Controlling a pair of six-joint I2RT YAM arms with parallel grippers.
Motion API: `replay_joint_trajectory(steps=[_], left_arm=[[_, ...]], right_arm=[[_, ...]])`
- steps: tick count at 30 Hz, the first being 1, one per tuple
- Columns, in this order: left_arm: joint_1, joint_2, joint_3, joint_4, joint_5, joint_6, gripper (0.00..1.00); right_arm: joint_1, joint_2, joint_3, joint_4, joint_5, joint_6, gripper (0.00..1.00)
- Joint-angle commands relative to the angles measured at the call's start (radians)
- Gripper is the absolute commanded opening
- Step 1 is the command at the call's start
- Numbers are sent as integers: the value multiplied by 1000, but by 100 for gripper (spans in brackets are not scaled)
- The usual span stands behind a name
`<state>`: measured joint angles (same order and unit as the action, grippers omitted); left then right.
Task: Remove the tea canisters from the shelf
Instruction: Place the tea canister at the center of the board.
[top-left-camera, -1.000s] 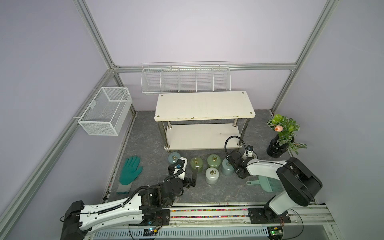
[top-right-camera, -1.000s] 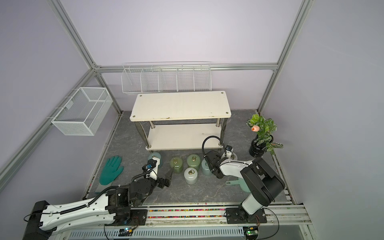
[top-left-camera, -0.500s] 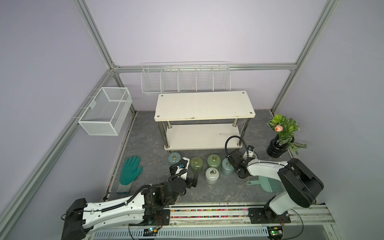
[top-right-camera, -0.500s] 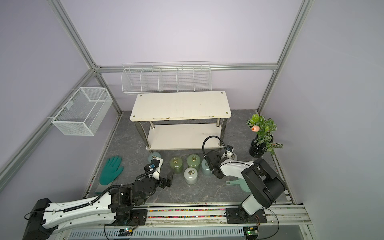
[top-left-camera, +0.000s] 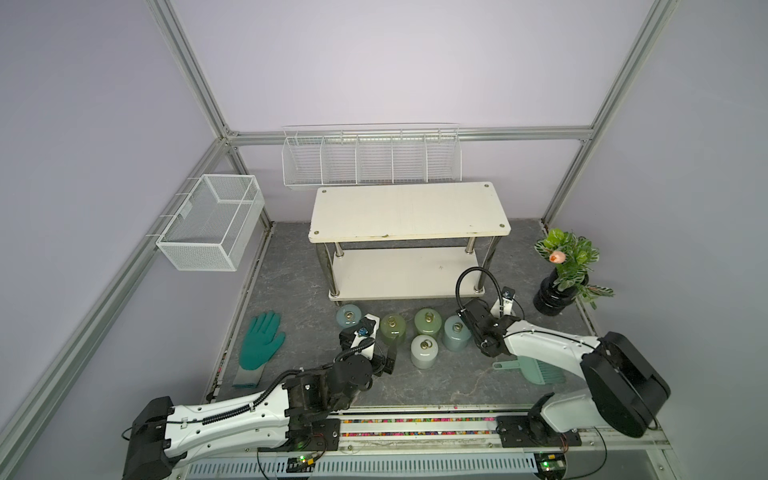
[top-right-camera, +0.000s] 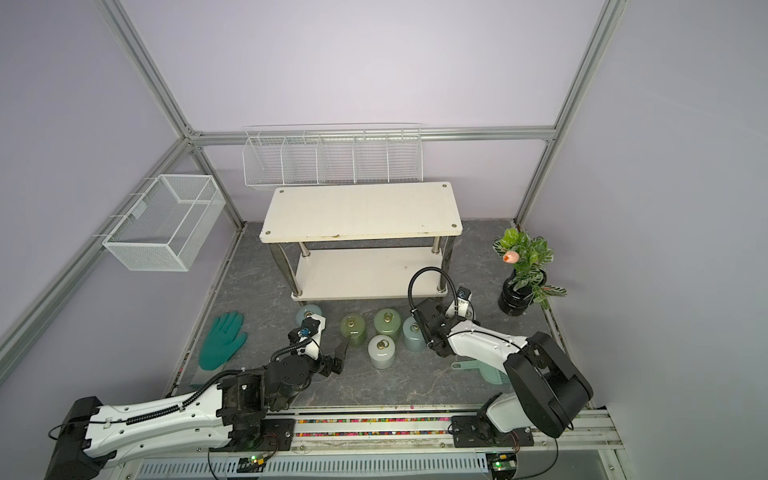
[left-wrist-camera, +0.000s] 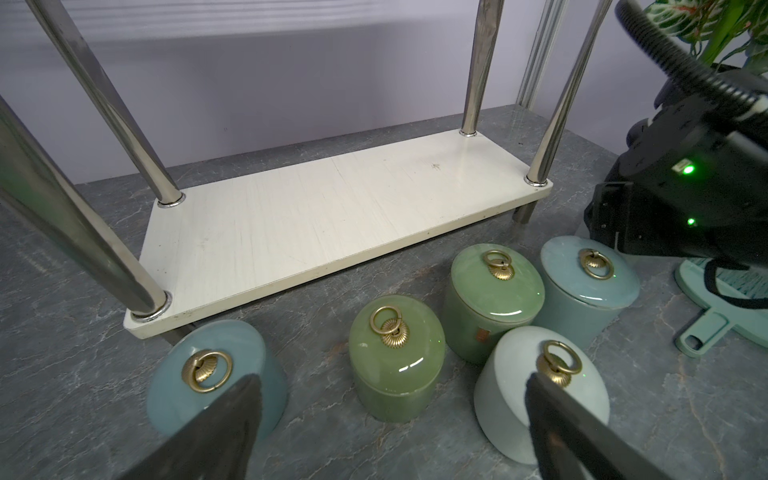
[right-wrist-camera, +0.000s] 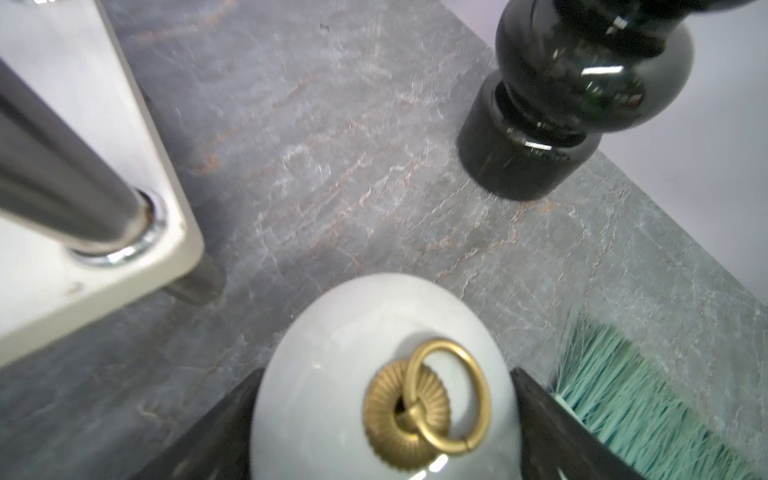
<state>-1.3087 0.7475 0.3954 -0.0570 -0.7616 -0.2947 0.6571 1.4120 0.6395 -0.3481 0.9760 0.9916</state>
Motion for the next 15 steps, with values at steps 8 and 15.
replay_joint_trajectory(steps=[8,15], left_arm=[[6,34,31,29,-11,9,100],[6,34,54,13,-38,23,100]], right_arm=[[16,-102,-9,-3,54,-117,89],[78,-146,41,-61,100,-194,89]])
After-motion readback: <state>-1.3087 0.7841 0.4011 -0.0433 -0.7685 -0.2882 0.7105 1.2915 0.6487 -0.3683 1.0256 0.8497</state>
